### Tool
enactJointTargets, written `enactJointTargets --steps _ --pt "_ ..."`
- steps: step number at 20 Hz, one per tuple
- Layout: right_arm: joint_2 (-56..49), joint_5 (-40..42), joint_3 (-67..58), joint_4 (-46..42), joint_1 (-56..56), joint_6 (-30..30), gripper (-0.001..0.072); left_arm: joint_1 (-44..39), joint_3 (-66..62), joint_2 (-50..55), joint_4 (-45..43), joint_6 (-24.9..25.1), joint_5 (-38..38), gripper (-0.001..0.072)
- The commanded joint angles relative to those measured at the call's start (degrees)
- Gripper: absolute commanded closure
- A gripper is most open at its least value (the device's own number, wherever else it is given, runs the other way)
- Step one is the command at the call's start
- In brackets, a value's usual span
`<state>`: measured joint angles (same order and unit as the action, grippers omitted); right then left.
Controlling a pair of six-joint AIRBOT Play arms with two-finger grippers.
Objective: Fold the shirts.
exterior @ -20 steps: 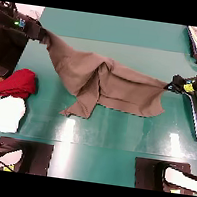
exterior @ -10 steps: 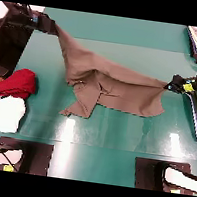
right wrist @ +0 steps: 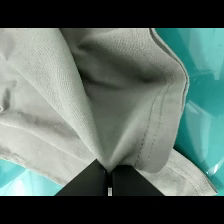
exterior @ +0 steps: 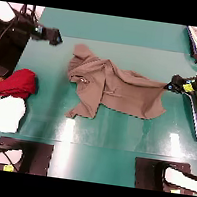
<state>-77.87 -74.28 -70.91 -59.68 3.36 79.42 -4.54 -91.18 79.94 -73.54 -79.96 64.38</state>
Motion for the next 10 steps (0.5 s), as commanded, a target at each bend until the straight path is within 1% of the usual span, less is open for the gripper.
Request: enactJointTargets --steps 1,4,6,8,10 --pt "0.04 0.15 -0.02 0.04 -0.04 0.02 0.0692 -0.63 12.22 -5.57 9.46 -0.55 7.08 0.0049" --pt "0.02 1.25 -0.02 0.09 -0.02 0.02 0.0692 -6.03 33.22 -14.03 16.72 -0.63 -2.01 0.0049" --pt "0.02 1.25 -0.02 0.11 -0.04 0.02 0.0692 -11.30 43.01 -17.51 20.65 -0.74 -6.91 0.0048" --pt "0.02 1.20 -0.02 0.11 -0.04 0.02 0.0692 -17.27 48.81 -18.10 24.87 -1.22 -10.27 0.0048" --pt "0.04 1.01 -0.02 0.11 -0.02 0.04 0.0692 -24.11 52.48 -18.05 27.52 -1.55 -15.80 0.0049"
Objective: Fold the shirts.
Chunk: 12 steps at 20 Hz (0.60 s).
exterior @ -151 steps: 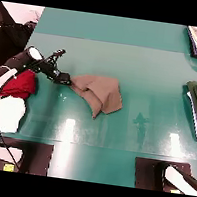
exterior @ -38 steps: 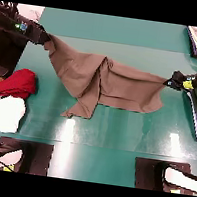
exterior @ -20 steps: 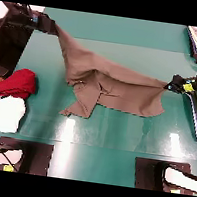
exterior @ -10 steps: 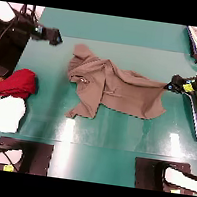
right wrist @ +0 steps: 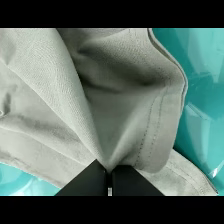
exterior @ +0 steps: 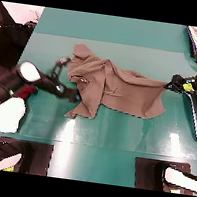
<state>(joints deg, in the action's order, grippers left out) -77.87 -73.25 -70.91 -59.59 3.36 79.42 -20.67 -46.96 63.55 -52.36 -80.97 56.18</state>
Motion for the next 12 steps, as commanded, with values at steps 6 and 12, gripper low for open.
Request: enactJointTargets --steps 6,12 --pt "0.02 -1.05 -0.02 0.04 -0.02 0.04 0.0692 -19.61 9.86 1.27 5.90 -4.57 -19.74 0.0278" --pt "0.04 -1.64 -0.02 0.07 -0.04 0.04 0.0692 -19.58 9.84 2.64 6.10 -4.50 -23.56 0.0278"
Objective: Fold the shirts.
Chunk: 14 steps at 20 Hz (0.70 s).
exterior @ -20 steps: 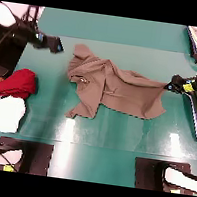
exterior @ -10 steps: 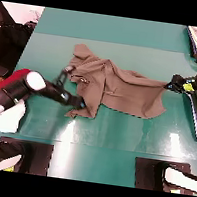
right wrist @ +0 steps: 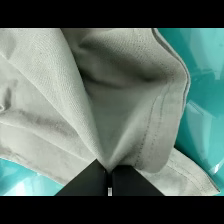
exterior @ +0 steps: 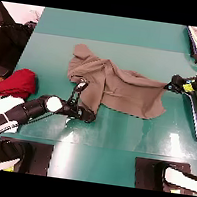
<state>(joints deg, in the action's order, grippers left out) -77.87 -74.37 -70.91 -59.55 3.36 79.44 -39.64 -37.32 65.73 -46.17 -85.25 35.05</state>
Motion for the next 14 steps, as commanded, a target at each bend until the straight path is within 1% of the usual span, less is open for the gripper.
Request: enactJointTargets --steps 1,3,11,12,13,14 --pt "0.02 -0.63 -0.02 0.02 -0.04 0.04 0.0692 -0.61 0.20 0.57 -0.13 -0.09 -3.17 0.0278" --pt "0.02 -0.66 -0.02 0.04 -0.04 0.04 0.0692 -0.61 0.17 1.64 0.13 -0.04 -5.09 0.0278" --pt "0.04 -0.76 -0.02 0.07 -0.13 0.70 0.0692 -0.61 -2.89 5.51 1.44 0.15 -6.95 0.0282" --pt "0.04 -0.76 -0.02 0.07 -0.13 0.70 0.0692 -0.61 -2.91 5.55 1.64 0.15 -6.82 0.0412" --pt "0.04 -0.76 -0.02 0.04 -0.13 0.70 0.0692 -0.61 -2.91 5.55 1.64 0.15 -6.64 0.0576" --pt "0.04 -0.66 -0.02 0.04 -0.13 0.70 0.0692 -0.59 -2.93 5.53 1.64 0.15 -6.51 0.0660"
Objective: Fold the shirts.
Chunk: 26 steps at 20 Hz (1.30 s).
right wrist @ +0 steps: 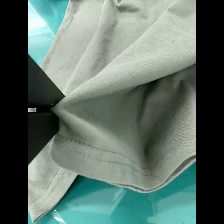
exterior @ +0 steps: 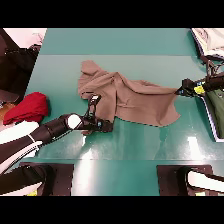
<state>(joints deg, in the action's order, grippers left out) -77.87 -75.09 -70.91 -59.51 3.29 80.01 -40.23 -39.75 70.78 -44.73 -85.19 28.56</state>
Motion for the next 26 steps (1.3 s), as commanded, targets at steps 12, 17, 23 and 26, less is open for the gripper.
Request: enactJointTargets --steps 12,17,23,26 --pt "0.02 -0.59 -0.04 -0.28 0.81 -0.37 0.0345 34.25 -15.23 -11.74 -14.53 10.64 30.97 0.0678" --pt "0.87 -9.62 2.16 -0.55 6.75 -3.72 0.0316 40.57 -15.23 -11.74 -19.61 10.64 34.91 0.0678" --pt "8.61 -10.60 20.81 -0.52 19.61 -7.67 0.0337 42.40 -15.23 -11.74 -19.52 10.62 34.82 0.0678" --pt "12.04 -10.56 29.97 -0.46 23.30 -8.59 0.0410 42.40 -15.23 -11.74 -19.10 10.58 33.20 0.0678"
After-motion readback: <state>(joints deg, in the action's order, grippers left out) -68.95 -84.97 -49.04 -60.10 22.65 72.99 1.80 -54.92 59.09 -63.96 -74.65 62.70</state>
